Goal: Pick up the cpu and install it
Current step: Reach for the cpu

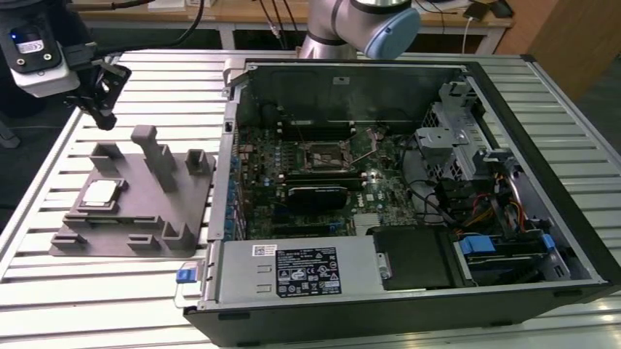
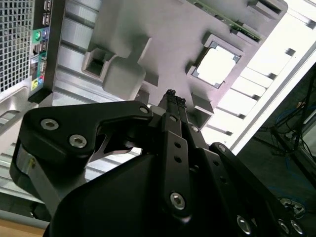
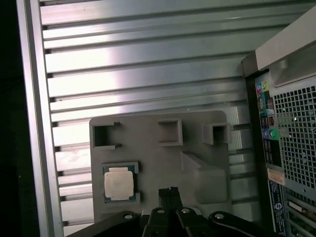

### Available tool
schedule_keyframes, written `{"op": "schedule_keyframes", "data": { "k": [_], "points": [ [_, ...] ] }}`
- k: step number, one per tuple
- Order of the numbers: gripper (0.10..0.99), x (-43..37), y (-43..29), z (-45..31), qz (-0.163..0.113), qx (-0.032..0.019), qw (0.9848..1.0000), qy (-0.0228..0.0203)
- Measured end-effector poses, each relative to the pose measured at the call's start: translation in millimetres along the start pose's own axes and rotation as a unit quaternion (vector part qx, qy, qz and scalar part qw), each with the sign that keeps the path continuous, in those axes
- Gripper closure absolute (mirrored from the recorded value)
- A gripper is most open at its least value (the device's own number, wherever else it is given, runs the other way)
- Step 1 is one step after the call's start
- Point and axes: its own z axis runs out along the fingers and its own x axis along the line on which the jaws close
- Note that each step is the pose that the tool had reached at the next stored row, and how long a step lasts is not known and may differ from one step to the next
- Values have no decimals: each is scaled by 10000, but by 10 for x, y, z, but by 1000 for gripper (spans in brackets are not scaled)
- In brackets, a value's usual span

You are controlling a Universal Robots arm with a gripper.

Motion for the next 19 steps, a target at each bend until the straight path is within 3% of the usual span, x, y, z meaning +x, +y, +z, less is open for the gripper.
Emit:
{"op": "schedule_keyframes", "data": {
  "k": [12,19],
  "points": [
    [980,197,-34,178,0,2,10000,0],
    [980,247,-43,218,0,3,10000,-1]
  ]
}}
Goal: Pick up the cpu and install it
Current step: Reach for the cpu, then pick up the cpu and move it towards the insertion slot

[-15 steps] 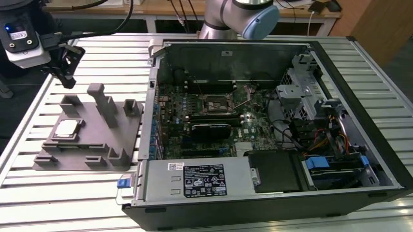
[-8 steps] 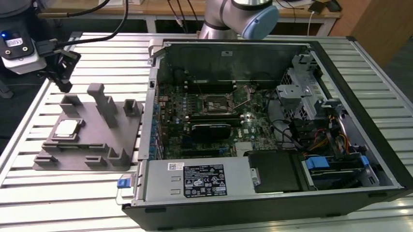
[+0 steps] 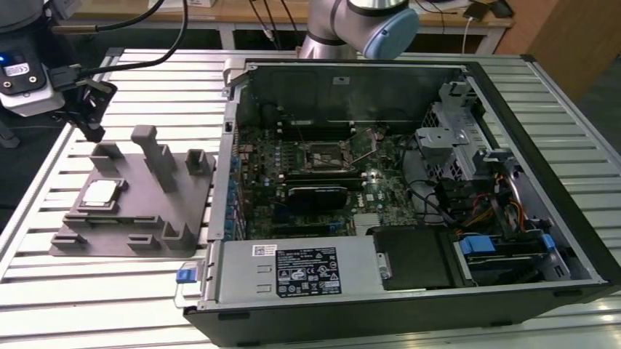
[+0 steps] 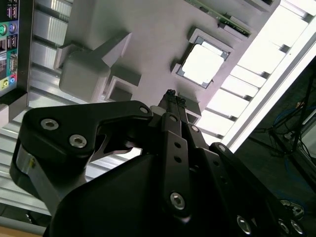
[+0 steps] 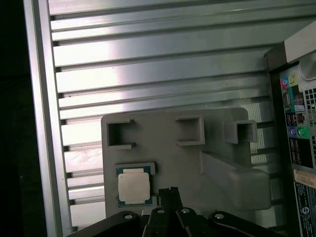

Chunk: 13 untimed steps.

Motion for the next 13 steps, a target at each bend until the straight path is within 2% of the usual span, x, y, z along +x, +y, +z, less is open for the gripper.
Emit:
{"op": "schedule_keyframes", "data": {
  "k": [8,13],
  "points": [
    [980,4,0,1,0,0,10000,0],
    [980,14,-7,27,1,0,10000,1]
  ]
}}
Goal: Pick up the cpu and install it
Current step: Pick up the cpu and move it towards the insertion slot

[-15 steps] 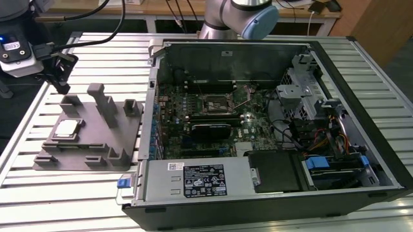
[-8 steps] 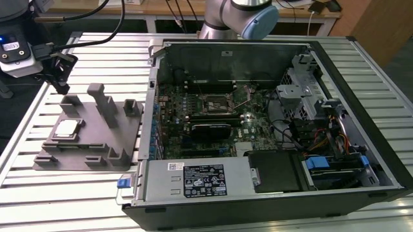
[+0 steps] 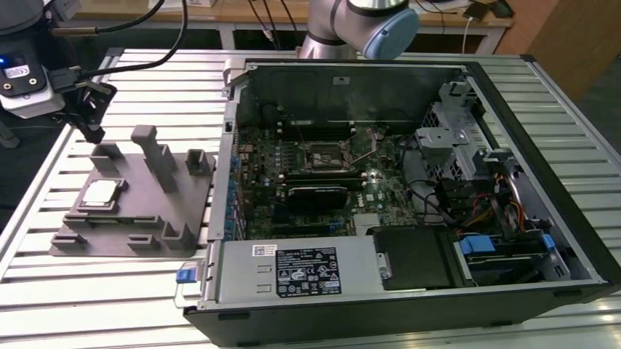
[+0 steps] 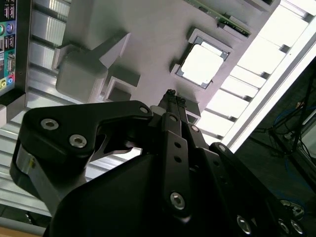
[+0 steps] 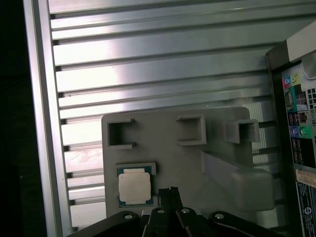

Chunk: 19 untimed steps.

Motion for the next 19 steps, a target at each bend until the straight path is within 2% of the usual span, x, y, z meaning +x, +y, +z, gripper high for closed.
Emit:
{"op": "schedule_keyframes", "data": {
  "k": [19],
  "points": [
    [980,151,-65,151,0,0,10000,0]
  ]
}}
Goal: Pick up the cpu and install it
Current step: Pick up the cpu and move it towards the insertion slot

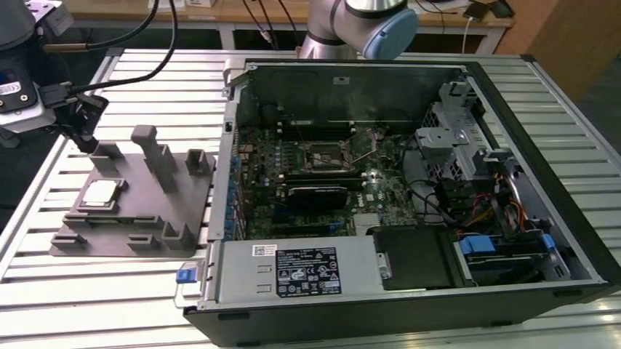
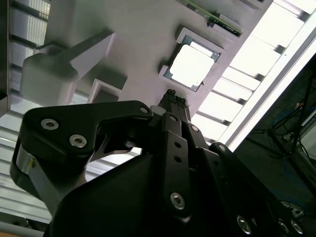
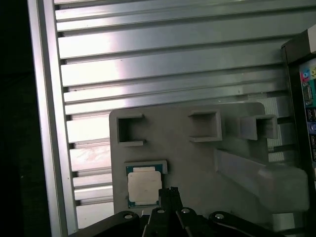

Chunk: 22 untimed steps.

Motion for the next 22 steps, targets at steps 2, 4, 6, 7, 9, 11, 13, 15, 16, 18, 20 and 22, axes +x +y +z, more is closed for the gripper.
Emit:
{"op": "schedule_keyframes", "data": {
  "k": [2,4,6,7,9,11,13,15,16,18,20,22],
  "points": [
    [980,11,-15,21,-1,-1,10000,0],
    [980,21,-31,42,-1,0,10000,0],
    [980,33,-45,64,0,0,10000,0],
    [980,41,-52,74,0,0,10000,0],
    [980,54,-66,93,0,0,10000,0],
    [980,63,-82,116,-1,0,10000,0],
    [980,69,-97,138,-1,0,10000,0],
    [980,72,-112,161,-1,-1,10000,-1],
    [980,72,-119,171,-1,-1,10000,-1],
    [980,72,-135,193,-1,0,10000,0],
    [980,71,-146,211,-1,0,10000,1],
    [980,71,-153,229,0,0,10000,0]
  ]
}}
